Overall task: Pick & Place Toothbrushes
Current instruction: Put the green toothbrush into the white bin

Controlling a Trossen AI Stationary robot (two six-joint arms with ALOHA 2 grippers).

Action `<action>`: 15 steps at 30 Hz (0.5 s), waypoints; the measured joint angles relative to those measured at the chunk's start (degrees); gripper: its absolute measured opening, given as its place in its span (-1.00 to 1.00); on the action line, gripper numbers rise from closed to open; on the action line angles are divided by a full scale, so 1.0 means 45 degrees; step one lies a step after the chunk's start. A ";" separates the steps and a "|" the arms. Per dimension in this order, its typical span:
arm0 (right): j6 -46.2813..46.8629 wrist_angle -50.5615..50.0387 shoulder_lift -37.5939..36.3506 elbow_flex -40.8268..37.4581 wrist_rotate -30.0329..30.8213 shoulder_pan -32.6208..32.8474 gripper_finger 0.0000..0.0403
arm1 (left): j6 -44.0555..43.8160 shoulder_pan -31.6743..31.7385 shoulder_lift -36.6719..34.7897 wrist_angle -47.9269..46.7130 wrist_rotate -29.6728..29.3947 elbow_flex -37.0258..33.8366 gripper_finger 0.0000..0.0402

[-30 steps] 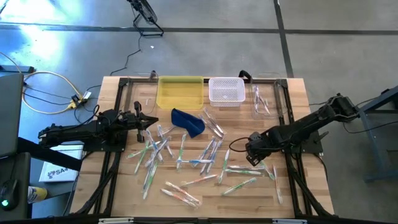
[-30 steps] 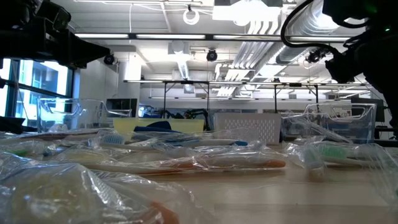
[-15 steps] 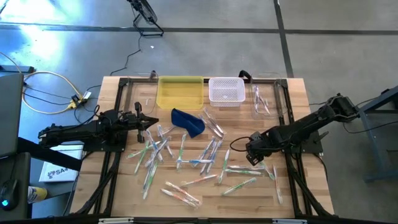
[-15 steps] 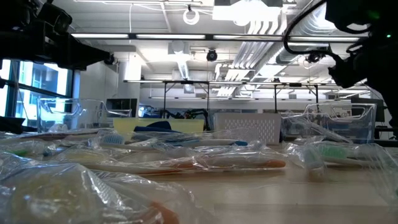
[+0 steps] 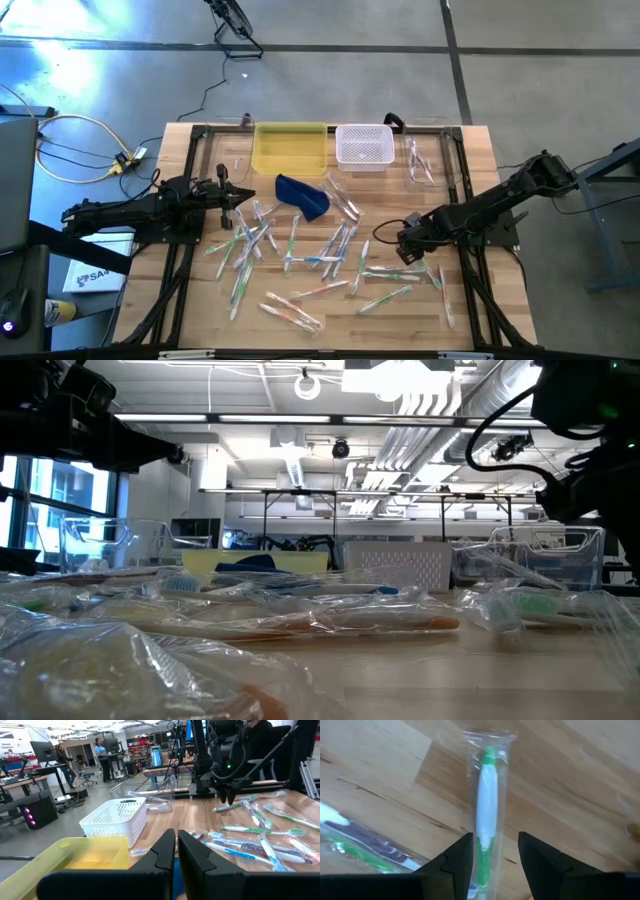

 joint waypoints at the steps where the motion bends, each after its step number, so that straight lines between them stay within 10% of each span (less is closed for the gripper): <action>1: 0.0000 0.0060 0.0000 -0.0028 0.0000 0.0000 -0.26 | 0.0000 0.0000 0.0002 -0.0002 0.0000 0.0000 -0.92; 15: 0.0947 0.1335 0.0105 -0.0610 -0.0108 0.0000 -0.26 | 0.0000 0.0000 0.0000 -0.0223 0.0000 0.0000 -0.92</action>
